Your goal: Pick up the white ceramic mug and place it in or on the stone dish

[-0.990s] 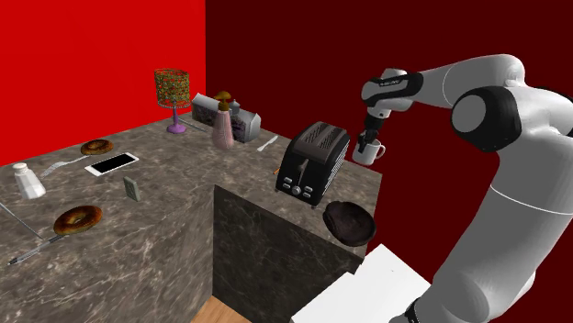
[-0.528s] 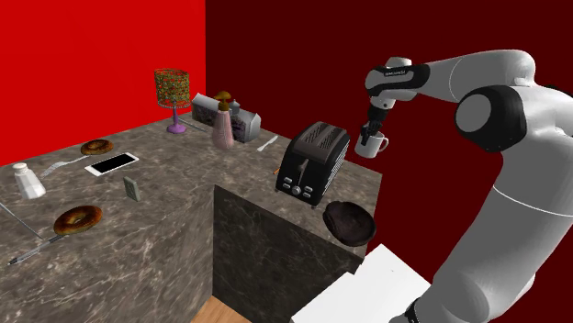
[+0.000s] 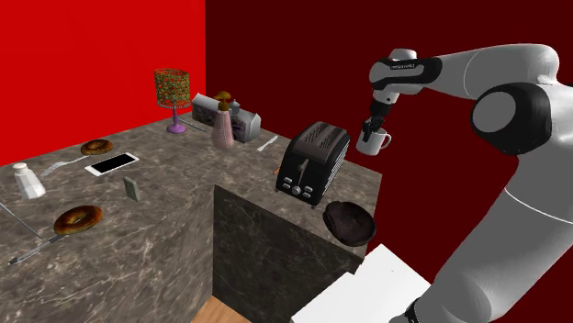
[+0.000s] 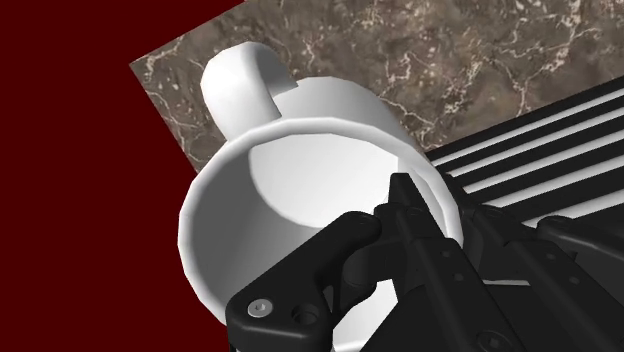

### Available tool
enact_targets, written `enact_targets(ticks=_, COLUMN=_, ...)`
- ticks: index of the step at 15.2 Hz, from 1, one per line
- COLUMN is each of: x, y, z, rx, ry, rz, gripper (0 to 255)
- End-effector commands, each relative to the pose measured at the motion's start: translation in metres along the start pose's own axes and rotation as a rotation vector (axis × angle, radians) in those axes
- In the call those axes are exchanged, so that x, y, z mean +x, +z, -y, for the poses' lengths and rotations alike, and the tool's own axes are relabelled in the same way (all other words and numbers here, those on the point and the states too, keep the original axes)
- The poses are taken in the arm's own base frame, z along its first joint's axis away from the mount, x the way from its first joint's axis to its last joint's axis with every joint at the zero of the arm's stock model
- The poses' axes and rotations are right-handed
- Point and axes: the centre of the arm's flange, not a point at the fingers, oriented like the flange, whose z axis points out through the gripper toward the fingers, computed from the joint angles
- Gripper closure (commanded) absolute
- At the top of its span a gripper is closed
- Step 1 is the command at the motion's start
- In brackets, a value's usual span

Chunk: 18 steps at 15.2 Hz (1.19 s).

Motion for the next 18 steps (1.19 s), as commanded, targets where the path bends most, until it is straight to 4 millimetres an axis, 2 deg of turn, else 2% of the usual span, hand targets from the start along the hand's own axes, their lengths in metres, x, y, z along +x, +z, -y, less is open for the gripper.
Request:
enact_targets(ticks=1, x=-0.014, y=-0.005, z=0.022, rx=-0.001, ry=0.0, rz=0.0, gripper=255)
enact_targets(ticks=18, x=-0.133, y=-0.021, z=0.211, rx=-0.001, ry=0.0, rz=0.0, gripper=255)
